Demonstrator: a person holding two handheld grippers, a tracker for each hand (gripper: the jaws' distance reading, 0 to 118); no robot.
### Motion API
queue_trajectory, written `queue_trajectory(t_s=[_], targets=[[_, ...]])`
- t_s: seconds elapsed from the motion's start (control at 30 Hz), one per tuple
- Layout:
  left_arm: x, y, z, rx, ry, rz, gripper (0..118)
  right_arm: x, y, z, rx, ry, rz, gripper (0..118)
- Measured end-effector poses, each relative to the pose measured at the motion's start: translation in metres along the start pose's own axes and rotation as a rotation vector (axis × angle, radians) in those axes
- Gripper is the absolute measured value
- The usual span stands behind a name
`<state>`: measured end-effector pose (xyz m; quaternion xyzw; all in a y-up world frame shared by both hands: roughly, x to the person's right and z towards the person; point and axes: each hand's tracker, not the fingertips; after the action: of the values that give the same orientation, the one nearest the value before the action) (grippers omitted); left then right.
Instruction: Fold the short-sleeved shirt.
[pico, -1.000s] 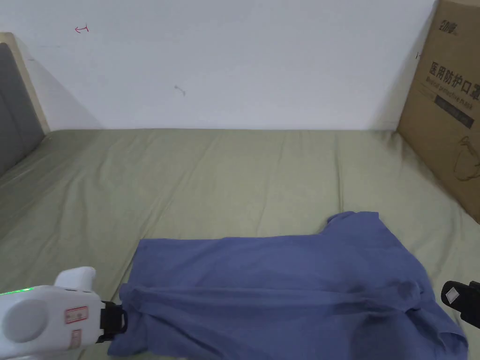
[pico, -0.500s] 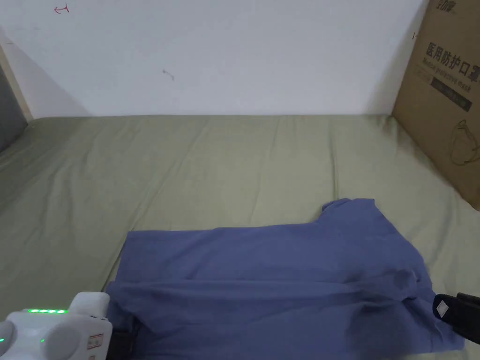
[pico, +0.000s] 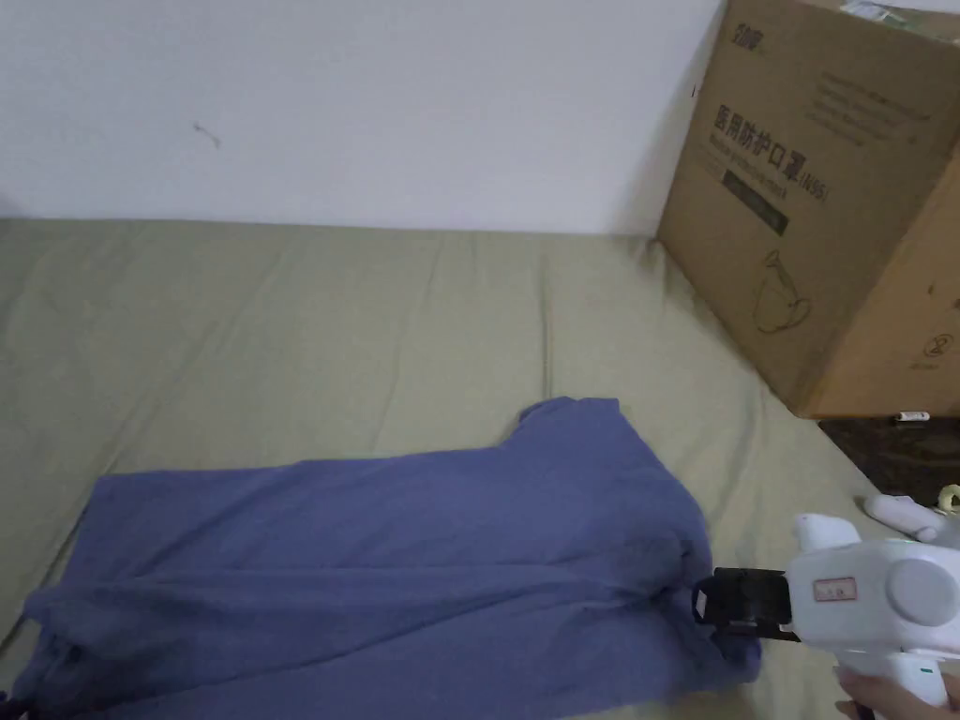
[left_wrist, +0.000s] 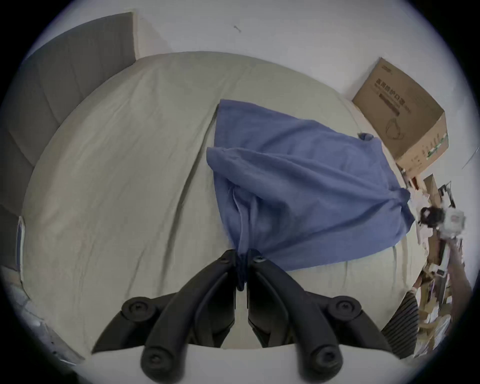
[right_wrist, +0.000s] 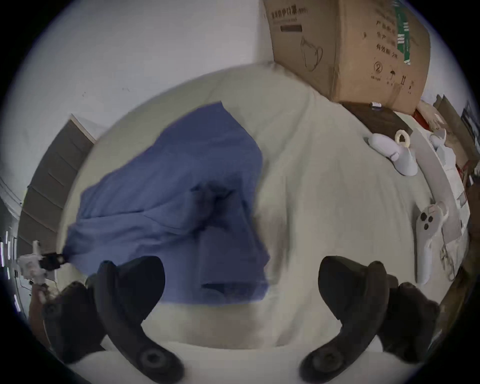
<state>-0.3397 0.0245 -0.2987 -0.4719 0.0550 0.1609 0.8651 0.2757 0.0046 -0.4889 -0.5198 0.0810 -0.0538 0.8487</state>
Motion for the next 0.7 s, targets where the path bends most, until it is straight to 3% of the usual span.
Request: queue_trajectory(t_s=[0.1, 0.13, 0.17, 0.23, 0.27, 0.3, 0.33, 0.43, 0.57, 0.7], targets=[[0.001, 0.004, 0.002, 0.001, 0.010, -0.013, 6, -0.001, 0.006, -0.033, -0.089, -0.037, 0.032, 115], [0.003, 0.003, 0.002, 0.001, 0.015, -0.016, 6, -0.003, 0.005, -0.040, -0.119, -0.074, 0.044, 107], [0.003, 0.003, 0.001, -0.006, 0.016, -0.014, 6, -0.005, 0.005, -0.045, -0.141, -0.088, 0.052, 79], [-0.002, 0.007, -0.006, -0.027, 0.016, -0.004, 6, -0.010, 0.003, -0.040, -0.135, -0.100, 0.101, 63], [-0.001, 0.006, -0.007, -0.033, 0.020, -0.003, 6, -0.017, 0.002, -0.031, -0.098, -0.074, 0.126, 23], [0.000, 0.006, -0.007, -0.036, 0.020, -0.005, 6, -0.019, 0.002, -0.025, -0.100, -0.028, 0.134, 4], [-0.001, 0.007, -0.007, -0.037, 0.016, -0.008, 6, -0.021, 0.002, -0.020, -0.112, 0.037, 0.120, 4], [-0.002, 0.012, 0.000, -0.026, 0.010, -0.012, 6, -0.029, -0.003, 0.011, -0.072, -0.022, 0.169, 4], [-0.009, 0.014, 0.024, -0.007, -0.015, 0.002, 6, -0.010, -0.019, 0.055, -0.045, 0.062, 0.081, 4], [-0.018, -0.012, 0.052, -0.051, -0.010, -0.029, 5, 0.003, -0.063, 0.092, -0.079, 0.038, 0.069, 4]])
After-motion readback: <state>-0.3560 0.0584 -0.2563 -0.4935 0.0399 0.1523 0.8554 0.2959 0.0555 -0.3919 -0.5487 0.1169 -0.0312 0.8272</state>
